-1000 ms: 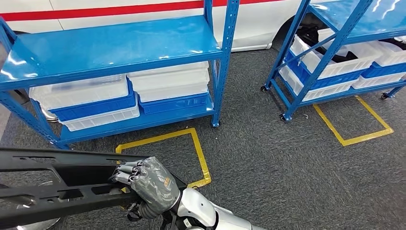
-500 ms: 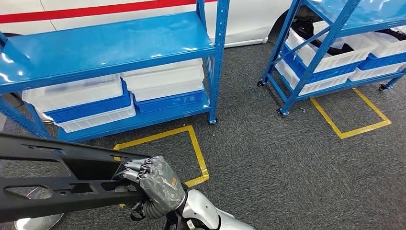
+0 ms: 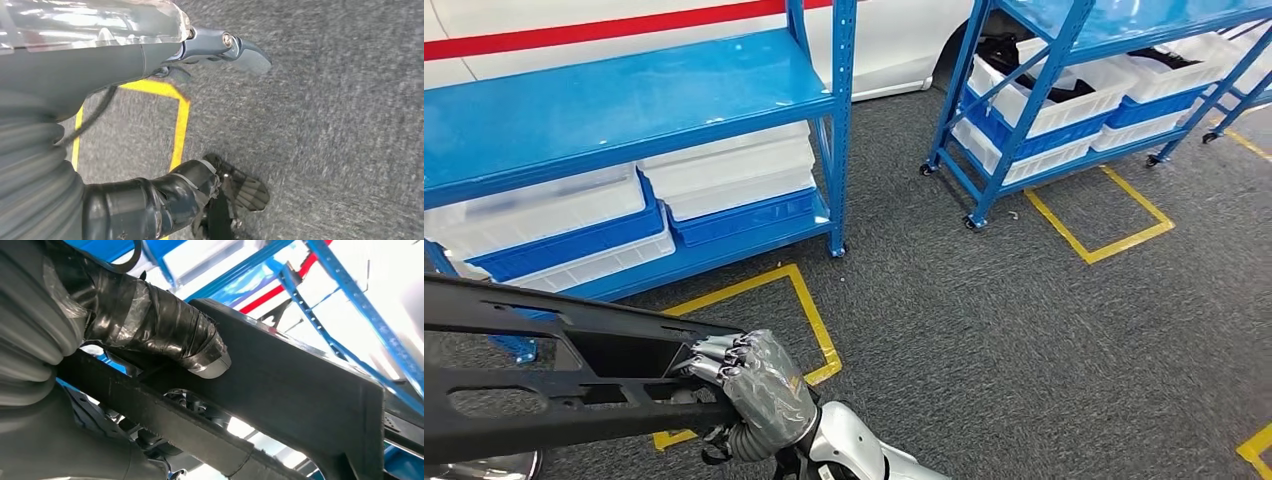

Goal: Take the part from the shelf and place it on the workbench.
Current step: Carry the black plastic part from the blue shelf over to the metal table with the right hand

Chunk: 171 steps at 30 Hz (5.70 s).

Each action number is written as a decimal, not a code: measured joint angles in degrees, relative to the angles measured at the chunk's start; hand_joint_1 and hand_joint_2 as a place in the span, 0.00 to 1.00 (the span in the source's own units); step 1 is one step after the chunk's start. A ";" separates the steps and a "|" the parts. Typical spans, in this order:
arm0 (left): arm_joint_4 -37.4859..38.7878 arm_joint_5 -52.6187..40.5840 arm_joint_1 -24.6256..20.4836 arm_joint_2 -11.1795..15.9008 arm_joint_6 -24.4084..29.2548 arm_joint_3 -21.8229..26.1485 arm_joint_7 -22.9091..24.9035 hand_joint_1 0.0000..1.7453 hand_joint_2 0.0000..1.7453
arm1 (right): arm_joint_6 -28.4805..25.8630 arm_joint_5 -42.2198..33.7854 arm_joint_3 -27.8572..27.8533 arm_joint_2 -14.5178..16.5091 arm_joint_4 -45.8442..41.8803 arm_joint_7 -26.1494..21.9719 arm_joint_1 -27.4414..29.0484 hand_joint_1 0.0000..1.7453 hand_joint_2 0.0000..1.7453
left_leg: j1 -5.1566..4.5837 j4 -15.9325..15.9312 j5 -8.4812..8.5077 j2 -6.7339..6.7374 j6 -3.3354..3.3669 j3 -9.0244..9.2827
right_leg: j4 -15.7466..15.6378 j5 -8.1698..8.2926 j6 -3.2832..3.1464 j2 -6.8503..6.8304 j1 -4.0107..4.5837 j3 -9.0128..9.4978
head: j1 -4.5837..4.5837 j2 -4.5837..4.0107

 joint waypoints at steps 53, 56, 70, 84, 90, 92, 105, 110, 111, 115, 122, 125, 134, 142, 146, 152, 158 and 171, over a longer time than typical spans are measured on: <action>0.00 2.56 0.30 0.07 1.73 3.60 -1.96 0.00 1.00 | -7.25 -2.58 -14.77 -5.16 -12.38 -6.44 19.81 1.00 1.00 | -0.75 6.30 -2.15 -1.49 -0.98 -2.93 | -4.99 1.06 -3.26 2.60 1.06 4.23 | 0.10 0.01; 0.00 3.75 0.25 0.13 1.09 4.52 -2.10 0.00 1.00 | -7.51 -3.12 -16.56 -5.17 -13.42 -7.19 21.79 1.00 1.00 | -0.89 0.71 -0.94 -4.17 -0.56 -0.55 | -4.61 1.17 -2.44 4.86 0.76 3.54 | 0.10 0.01; 0.00 4.89 0.07 -0.31 0.28 6.63 -2.03 0.00 1.00 | -7.93 -4.11 -18.76 -5.17 -14.05 -8.76 24.23 1.00 1.00 | -1.19 -1.14 -1.58 7.15 -0.64 2.02 | -3.81 0.45 0.24 -7.24 -0.44 3.72 | 0.13 0.01; 0.00 5.31 0.37 -0.62 1.14 7.37 -1.43 0.00 1.00 | -8.42 -5.93 -20.30 -5.49 -14.33 -9.19 27.42 1.00 1.00 | -0.92 5.96 -2.13 -1.63 -0.92 -2.74 | -4.83 0.02 -2.69 2.85 0.63 4.87 | 0.10 0.02; 0.00 5.39 -0.24 -0.74 0.27 7.46 -2.05 0.00 1.00 | -8.40 -4.55 -23.15 -5.61 -14.96 -7.90 29.98 1.00 1.00 | -0.94 -0.49 -0.67 -1.96 0.24 0.15 | -4.14 -0.20 -0.74 4.10 0.45 3.84 | 0.14 0.01; 0.00 5.38 0.05 -0.81 0.29 7.67 -2.06 0.00 1.00 | -8.36 -4.55 -24.89 -5.59 -14.96 -8.20 30.93 1.00 1.00 | -0.98 -1.20 -0.42 -0.27 0.82 0.58 | 0.34 -2.84 -0.42 0.09 0.64 1.76 | 0.20 0.01; 0.00 5.28 -0.05 -0.75 0.11 8.50 -1.60 0.00 1.00 | -7.37 -1.79 -38.64 -4.72 -15.15 -9.72 34.00 1.00 1.00 | -1.52 -0.51 -3.06 7.12 -1.03 2.54 | -5.80 0.28 -1.65 -5.72 0.79 4.97 | 0.20 0.01; 0.00 5.27 0.15 -0.73 0.00 8.53 -1.61 0.00 1.00 | -7.24 -1.64 -39.37 -4.05 -15.25 -9.75 34.22 1.00 1.00 | -1.18 14.26 -10.00 1.00 -1.53 -4.57 | -6.14 0.61 -2.83 -1.94 0.57 5.14 | 0.18 0.02; 0.00 5.27 0.22 -0.73 -0.03 8.54 -1.61 0.00 1.00 | -7.18 -1.51 -39.46 -3.93 -15.24 -9.75 34.27 1.00 1.00 | -1.18 15.49 -9.62 0.87 -1.49 -5.46 | -6.07 0.59 -2.87 -1.02 0.63 5.18 | 0.18 0.02; 0.00 5.33 0.35 -0.65 -0.03 8.62 -1.64 0.00 1.00 | -6.99 -0.97 -39.79 -3.32 -15.22 -9.82 34.28 1.00 1.00 | -1.12 3.84 -1.96 -2.30 -0.77 -1.52 | -5.45 0.43 -2.53 2.46 0.58 5.13 | 0.19 0.02; -0.03 5.35 0.02 -0.81 0.09 8.69 -1.68 0.00 1.00 | -6.95 -0.89 -40.23 -2.90 -15.18 -10.03 34.60 1.00 1.00 | -0.89 -1.19 -0.33 -0.61 1.09 0.37 | -2.35 -1.28 -0.28 1.82 0.58 2.65 | 0.29 0.02; -0.04 5.35 0.37 -0.77 0.09 8.72 -1.69 0.00 1.00 | -6.95 -0.89 -40.26 -2.87 -15.05 -10.08 34.54 1.00 1.00 | -1.22 -1.34 -0.40 1.87 1.49 0.40 | 7.79 -6.31 0.30 -2.44 0.23 -2.04 | 0.39 0.02; -0.04 5.31 -0.05 -0.78 0.28 8.76 -1.42 0.00 1.00 | -6.84 0.25 -40.41 -2.62 -14.95 -10.21 34.57 1.00 1.00 | -1.59 -1.29 -1.83 7.82 -0.34 2.12 | -6.24 -0.22 -0.86 -6.46 0.95 5.78 | 0.38 0.02; -0.04 4.74 0.18 -0.67 -0.18 8.76 -0.83 0.00 1.00 | -6.27 10.26 -42.52 -3.44 -14.88 -5.25 33.48 1.00 1.00 | -1.07 14.95 -8.59 0.85 -1.38 -5.73 | -6.77 0.23 -2.58 -0.50 0.36 6.23 | 0.34 0.02; -0.04 4.51 0.31 -0.26 -0.31 8.76 -0.60 0.00 1.00 | -5.78 15.12 -43.87 -4.90 -14.85 -2.56 32.85 1.00 1.00 | -0.77 3.41 -1.31 -2.92 -1.05 -1.84 | -5.62 -0.35 -1.79 2.84 0.25 5.89 | 0.35 0.02; -0.04 4.04 0.02 -0.17 -0.71 8.76 -0.46 0.00 1.00 | -2.80 24.78 -44.24 -9.13 -14.78 4.57 32.28 1.00 1.00 | -0.82 -0.08 -0.48 -1.52 0.97 -0.45 | -3.80 -1.22 0.36 2.48 0.00 4.13 | 0.41 0.02; -0.04 3.62 0.34 0.10 -0.81 8.76 -0.16 0.00 1.00 | 5.78 30.16 -44.30 -16.57 -14.81 9.42 31.51 1.00 1.00 | -1.15 -0.36 -0.82 3.51 1.71 -0.13 | 8.01 -5.52 1.30 -3.10 -0.16 -1.41 | 0.49 0.02; -0.04 3.01 -0.07 0.38 -1.31 8.77 0.40 0.00 1.00 | 19.17 30.40 -43.16 -30.47 -16.93 13.97 30.40 1.00 1.00 | -1.45 13.67 -9.07 1.07 -0.48 -5.27 | -7.16 0.38 -2.00 -1.94 0.21 6.22 | 0.43 0.02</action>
